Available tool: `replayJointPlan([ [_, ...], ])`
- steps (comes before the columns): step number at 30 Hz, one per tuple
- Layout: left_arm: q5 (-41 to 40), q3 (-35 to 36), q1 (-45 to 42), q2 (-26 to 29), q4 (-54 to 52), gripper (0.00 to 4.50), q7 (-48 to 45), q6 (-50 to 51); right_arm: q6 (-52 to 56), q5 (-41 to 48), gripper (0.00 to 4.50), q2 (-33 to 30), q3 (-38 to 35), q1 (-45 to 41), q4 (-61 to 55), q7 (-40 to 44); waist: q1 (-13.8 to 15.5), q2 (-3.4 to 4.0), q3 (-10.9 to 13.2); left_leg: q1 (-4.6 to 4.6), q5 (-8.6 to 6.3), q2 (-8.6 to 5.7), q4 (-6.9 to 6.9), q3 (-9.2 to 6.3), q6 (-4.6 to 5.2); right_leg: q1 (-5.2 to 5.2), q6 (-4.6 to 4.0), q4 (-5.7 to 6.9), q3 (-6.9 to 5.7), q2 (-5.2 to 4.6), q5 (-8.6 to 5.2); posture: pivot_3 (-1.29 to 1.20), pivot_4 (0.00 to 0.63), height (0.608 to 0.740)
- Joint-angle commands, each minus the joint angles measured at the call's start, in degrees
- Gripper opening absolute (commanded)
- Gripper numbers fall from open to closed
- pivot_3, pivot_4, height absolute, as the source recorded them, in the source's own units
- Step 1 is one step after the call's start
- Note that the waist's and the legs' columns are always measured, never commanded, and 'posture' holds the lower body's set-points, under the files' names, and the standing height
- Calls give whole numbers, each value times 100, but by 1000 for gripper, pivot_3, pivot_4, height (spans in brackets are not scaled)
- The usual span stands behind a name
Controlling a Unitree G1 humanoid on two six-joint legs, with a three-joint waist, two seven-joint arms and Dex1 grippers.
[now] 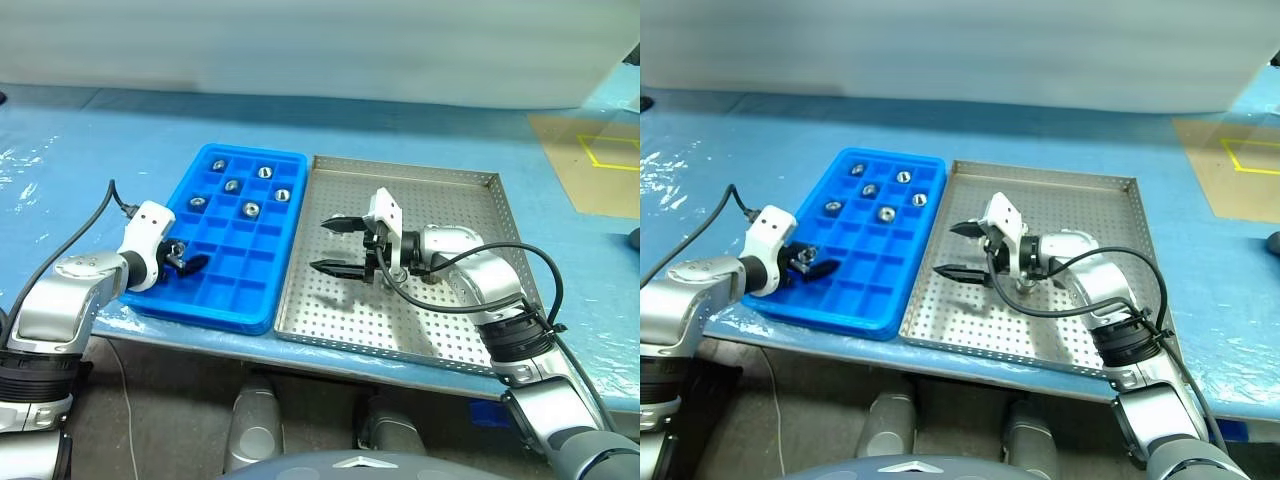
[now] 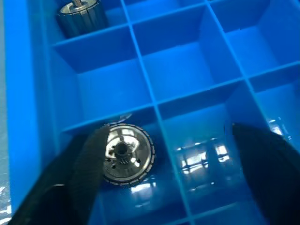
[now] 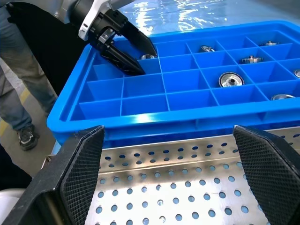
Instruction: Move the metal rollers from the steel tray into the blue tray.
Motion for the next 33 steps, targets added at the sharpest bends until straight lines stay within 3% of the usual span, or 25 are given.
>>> replayJointPlan([
  [1,-62,267,-190,-79,83,4486,97,-24,-38,75,4500,-2,-117,-10,-233,-15,3,0,0,-1,1,0,0,0,-1,0,0,0,0,0,0,295,150,740],
  [13,-358,276,-1230,-229,232,4486,-109,-106,143,216,4500,-27,-365,168,-505,-254,89,-2,1,-58,10,6,3,0,-8,2,9,0,-61,-42,-5,227,150,740],
  [20,-452,3,-1749,-31,179,4486,-481,89,212,237,4500,-71,-460,312,-665,-411,-116,-2,1,-65,30,-8,15,4,-27,0,-5,-9,-65,-60,4,191,150,740],
  [33,-37,-1054,-2218,-588,1309,4486,-1247,-878,337,306,4500,-242,-729,546,-1049,-777,-303,-2,1,-70,28,-8,13,6,-22,0,-2,-14,-68,-60,-13,74,150,740],
])
